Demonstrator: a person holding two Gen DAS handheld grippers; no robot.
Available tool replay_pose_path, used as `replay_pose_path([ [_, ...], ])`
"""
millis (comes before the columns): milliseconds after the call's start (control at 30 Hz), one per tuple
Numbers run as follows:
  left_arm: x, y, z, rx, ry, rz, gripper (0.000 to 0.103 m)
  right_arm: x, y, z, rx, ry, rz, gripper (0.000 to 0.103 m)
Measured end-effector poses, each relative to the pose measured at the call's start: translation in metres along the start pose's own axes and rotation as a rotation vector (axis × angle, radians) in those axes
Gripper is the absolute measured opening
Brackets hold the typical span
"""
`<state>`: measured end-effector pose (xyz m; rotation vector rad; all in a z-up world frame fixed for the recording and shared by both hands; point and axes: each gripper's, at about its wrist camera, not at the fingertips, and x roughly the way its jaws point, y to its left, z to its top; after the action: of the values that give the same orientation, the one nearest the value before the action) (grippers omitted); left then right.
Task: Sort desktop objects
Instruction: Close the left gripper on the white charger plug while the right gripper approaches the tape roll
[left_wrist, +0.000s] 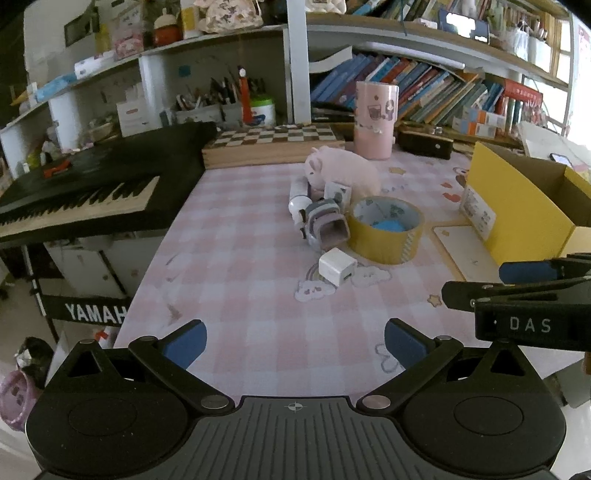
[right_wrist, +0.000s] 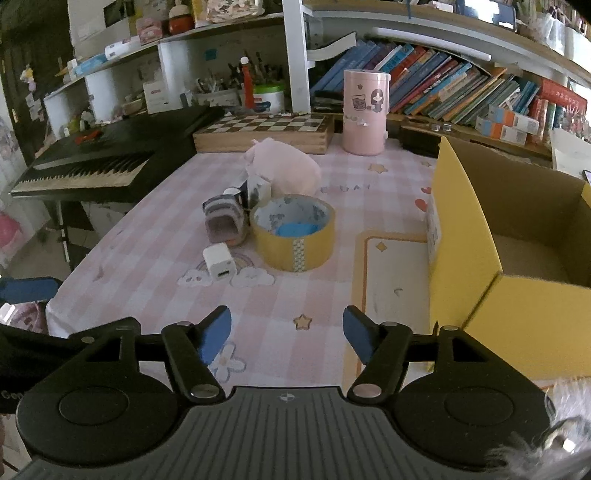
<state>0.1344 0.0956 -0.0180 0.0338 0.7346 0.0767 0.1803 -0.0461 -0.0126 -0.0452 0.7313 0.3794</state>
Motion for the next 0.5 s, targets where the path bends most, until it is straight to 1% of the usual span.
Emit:
replay_pose_path([
  [133, 0.011, 0.0, 0.008, 0.009, 0.003, 0.01, 0.102, 0.011, -0.006, 0.009, 0.024, 0.009, 0.006, 0.068],
  [367, 0.032, -0.001, 0.018, 0.03, 0.018, 0.011, 0.101, 0.033, -0.01, 0.024, 0.028, 0.027, 0.013, 0.069],
  [433, 0.039, -0.001, 0.021, 0.039, 0.018, 0.011, 0.099, 0.04, -0.011, 0.028, 0.029, 0.031, 0.011, 0.07],
  [500, 0.046, -0.002, 0.024, 0.044, 0.026, 0.004, 0.097, 0.047, -0.011, 0.033, 0.028, 0.037, 0.007, 0.074],
])
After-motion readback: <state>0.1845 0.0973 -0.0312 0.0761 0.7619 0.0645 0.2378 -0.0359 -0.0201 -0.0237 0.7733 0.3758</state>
